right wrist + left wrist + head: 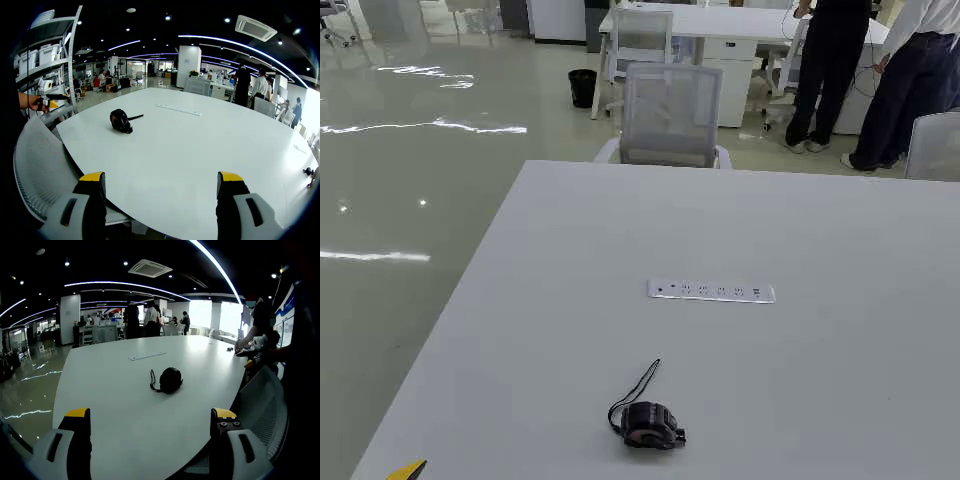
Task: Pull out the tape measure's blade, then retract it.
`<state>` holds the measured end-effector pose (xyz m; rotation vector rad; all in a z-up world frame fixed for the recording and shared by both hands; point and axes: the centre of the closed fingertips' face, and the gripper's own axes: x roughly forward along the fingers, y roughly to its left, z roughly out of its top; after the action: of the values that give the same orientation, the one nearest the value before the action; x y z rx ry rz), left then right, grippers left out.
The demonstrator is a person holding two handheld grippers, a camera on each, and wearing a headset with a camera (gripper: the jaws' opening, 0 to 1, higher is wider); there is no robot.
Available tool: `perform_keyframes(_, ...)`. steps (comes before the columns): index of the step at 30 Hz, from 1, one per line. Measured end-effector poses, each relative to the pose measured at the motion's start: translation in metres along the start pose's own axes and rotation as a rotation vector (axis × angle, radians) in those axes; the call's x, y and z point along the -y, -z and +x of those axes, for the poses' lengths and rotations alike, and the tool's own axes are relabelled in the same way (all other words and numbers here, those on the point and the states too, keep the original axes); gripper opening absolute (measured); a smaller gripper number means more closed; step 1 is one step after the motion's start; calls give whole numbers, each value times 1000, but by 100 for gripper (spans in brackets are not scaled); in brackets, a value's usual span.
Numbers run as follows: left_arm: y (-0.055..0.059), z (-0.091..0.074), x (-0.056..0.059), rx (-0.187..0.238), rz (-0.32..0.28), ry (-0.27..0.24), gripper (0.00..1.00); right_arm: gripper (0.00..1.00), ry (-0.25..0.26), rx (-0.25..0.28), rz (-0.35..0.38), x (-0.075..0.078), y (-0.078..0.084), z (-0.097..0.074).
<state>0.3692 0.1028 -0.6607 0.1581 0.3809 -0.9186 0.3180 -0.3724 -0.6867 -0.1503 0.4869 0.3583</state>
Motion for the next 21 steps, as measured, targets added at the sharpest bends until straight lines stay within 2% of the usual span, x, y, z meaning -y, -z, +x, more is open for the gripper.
perform_keyframes(10,-1,-1,-2,-15,-1,1,99,100,6,13,39,3,-3,0)
perform_keyframes(21,5,-2,-3,-31,-1,6,99,100,17,-2,28,3,2,-4)
